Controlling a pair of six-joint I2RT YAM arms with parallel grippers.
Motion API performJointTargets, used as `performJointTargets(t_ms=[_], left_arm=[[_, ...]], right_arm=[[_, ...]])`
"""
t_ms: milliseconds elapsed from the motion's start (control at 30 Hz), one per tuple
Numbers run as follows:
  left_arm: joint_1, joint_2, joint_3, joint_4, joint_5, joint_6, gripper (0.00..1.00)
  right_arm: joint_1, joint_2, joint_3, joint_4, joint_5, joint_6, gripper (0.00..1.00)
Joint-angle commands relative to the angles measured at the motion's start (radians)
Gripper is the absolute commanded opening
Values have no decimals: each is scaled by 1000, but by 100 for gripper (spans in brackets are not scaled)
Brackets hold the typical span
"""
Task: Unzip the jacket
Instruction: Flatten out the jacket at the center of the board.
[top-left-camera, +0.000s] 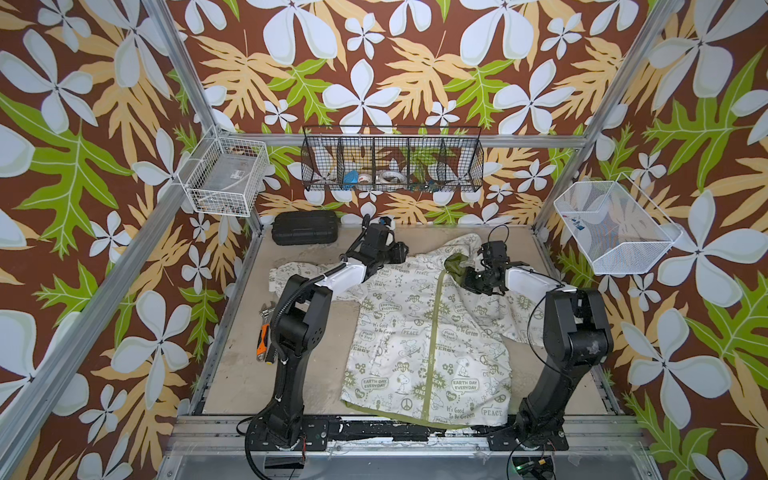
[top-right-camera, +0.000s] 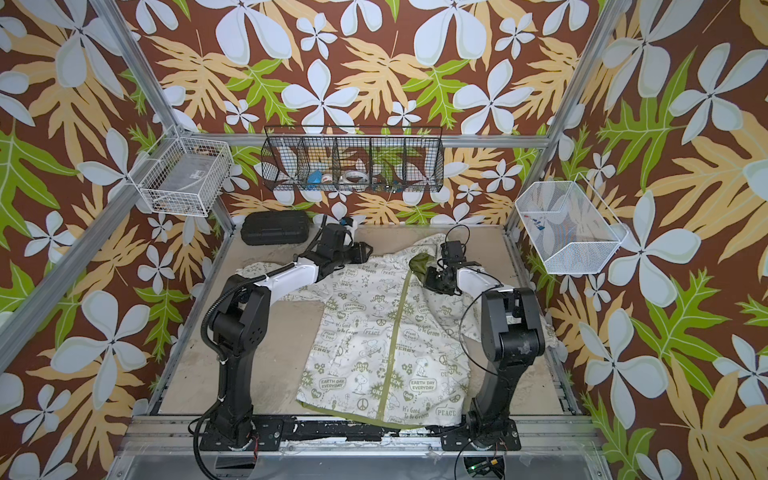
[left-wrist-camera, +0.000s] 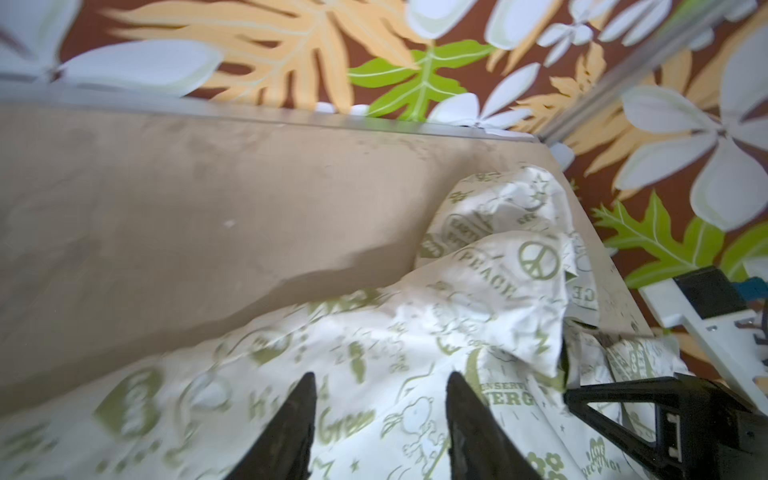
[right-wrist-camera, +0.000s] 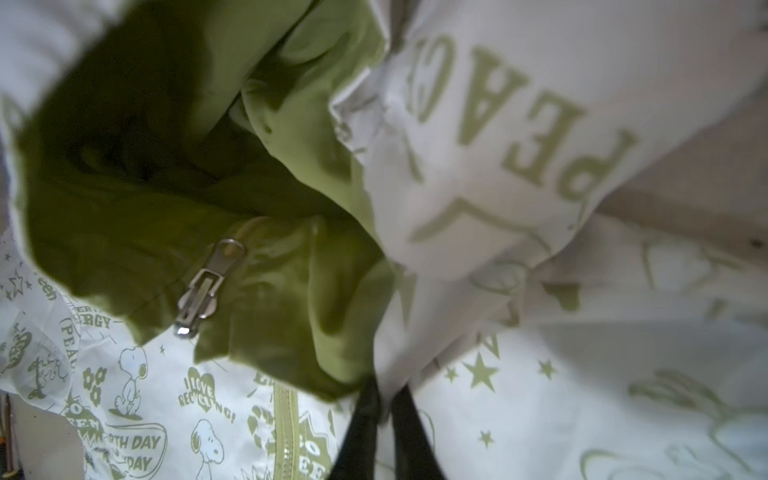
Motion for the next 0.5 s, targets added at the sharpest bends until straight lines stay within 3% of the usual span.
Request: performJointTargets(t_ms=[0, 100, 233, 467], left_arm=[[-31, 98, 192, -163, 43, 182, 60], [-46, 187, 366, -243, 73, 202, 68], [-75, 231, 465, -249, 129, 232, 70], [-139, 305, 569, -252, 99, 272, 72]], right_arm=[[2, -60, -19, -27, -13, -17, 47], [-15, -126, 3, -152, 44, -18, 59], [-90, -165, 66, -241, 59, 13, 65], [-159, 44, 365, -350, 64, -50, 70]])
